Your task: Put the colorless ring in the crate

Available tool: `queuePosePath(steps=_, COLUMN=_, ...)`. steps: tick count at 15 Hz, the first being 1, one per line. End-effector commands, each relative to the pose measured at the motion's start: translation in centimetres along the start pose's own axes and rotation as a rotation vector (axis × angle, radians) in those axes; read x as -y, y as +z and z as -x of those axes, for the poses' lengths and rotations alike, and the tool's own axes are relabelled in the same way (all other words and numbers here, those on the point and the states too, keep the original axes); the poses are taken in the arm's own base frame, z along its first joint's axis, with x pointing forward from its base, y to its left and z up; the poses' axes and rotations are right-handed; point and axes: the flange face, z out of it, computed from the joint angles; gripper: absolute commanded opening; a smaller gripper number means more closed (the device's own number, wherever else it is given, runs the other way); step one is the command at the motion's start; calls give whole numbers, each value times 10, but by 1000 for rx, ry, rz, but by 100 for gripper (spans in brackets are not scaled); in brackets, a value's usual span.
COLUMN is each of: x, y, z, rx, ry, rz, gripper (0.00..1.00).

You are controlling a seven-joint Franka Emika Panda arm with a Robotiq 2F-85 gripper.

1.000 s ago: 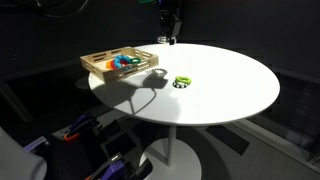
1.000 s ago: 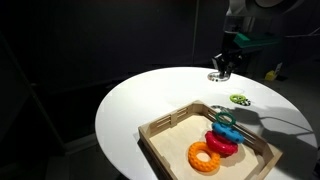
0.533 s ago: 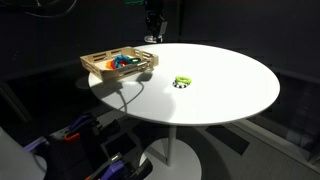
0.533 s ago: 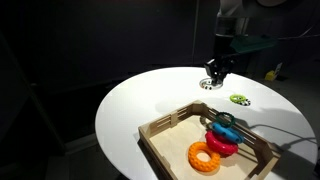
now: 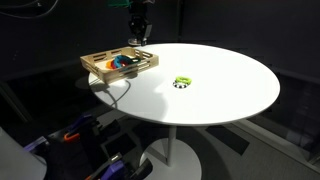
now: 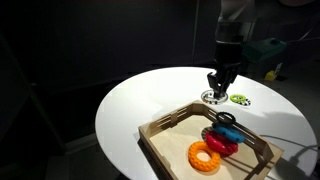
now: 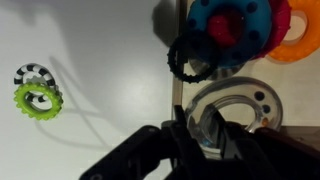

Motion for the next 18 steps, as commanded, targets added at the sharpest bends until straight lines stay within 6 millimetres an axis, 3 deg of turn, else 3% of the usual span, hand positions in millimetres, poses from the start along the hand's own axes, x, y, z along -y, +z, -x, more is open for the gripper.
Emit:
queuePosePath(steps=1, x=2, y=4, z=21, rx=16, ry=-56, rz=-13, gripper=9)
queuePosePath(steps=5, x=6, y=17, z=35, rx=51, ry=-97, rz=-4, gripper=10)
queuePosePath(steps=6, x=6, y=19, z=37, rx=60, ry=-104, rz=-2, gripper=47)
queuePosePath(steps=13, x=2, y=22, z=40, rx=82, ry=-112, rz=3, gripper=98)
queuePosePath(steps=18, x=-13, y=6, z=30, rx=80, ry=-52, rz=-36, gripper=100)
